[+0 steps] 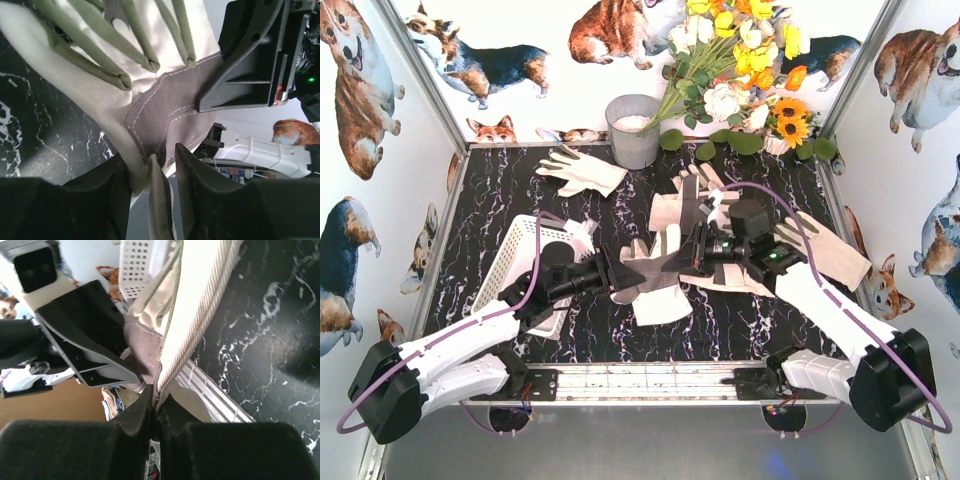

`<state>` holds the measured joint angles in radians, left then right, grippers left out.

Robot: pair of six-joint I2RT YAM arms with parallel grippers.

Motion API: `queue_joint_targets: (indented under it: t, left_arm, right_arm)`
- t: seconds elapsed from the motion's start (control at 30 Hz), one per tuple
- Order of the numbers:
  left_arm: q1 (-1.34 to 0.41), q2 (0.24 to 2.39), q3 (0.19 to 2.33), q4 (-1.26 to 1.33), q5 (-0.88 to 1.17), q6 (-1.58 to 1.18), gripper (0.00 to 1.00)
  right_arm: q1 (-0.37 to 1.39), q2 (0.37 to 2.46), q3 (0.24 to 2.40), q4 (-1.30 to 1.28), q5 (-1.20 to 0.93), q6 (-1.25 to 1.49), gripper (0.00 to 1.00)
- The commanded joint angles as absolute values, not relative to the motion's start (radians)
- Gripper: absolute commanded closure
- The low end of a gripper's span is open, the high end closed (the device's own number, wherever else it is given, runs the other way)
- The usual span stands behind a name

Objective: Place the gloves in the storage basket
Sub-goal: Place the glove at the center of the board.

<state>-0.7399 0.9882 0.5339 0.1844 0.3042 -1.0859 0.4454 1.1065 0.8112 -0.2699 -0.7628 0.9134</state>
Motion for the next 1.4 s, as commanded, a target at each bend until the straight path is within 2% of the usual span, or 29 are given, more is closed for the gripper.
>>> queue_joint_targets:
  t: [0.0, 0.07, 0.2, 0.33, 0.43, 0.57, 0.8, 0.93, 1.2, 1.37]
  left_arm:
    - [-0.736, 0.963, 0.506, 0.181, 0.338, -1.09, 0.71]
    - [-0.735, 0.965, 0.491, 0.143, 0.34, -1.081, 0.7]
    - [-0.735, 0.987, 0.447, 0.133, 0.352, -1.073, 0.62]
    - [-0.736, 1.006, 0.449, -0.046, 0.254, -1.002, 0.54]
    - [-0.742, 0.981, 0.444, -0.064, 0.217, -0.987, 0.5]
    - [-0.744, 0.943, 0.424, -0.054, 0.186, -0.985, 0.49]
    - [-0.749, 1.008, 0.382, 0.028, 0.22, -1.034, 0.48]
    - [-0.766, 1.055, 0.406, -0.047, 0.179, -1.012, 0.48]
    - [-0.784, 1.106, 0.39, -0.061, 0.134, -1.031, 0.53]
    - [-0.785, 1.136, 0.37, 0.066, 0.133, -1.072, 0.65]
  right_arm:
    - [0.477, 1.112, 0.792, -0.241, -0.683, 0.956, 1.0]
    - [0.487, 1.161, 0.781, -0.25, -0.665, 0.962, 1.0]
    - [0.52, 1.228, 0.758, -0.269, -0.605, 0.923, 1.0]
    - [0.553, 1.299, 0.714, -0.261, -0.52, 0.889, 1.0]
    - [0.564, 1.315, 0.682, -0.256, -0.463, 0.877, 1.0]
    - [0.565, 1.318, 0.663, -0.266, -0.404, 0.858, 1.0]
    - [0.565, 1.36, 0.662, -0.277, -0.373, 0.853, 1.0]
    - [0.565, 1.363, 0.653, -0.269, -0.345, 0.871, 0.99]
    - [0.567, 1.366, 0.659, -0.3, -0.305, 0.84, 0.8]
    - [0.567, 1.331, 0.689, -0.396, -0.275, 0.775, 0.6]
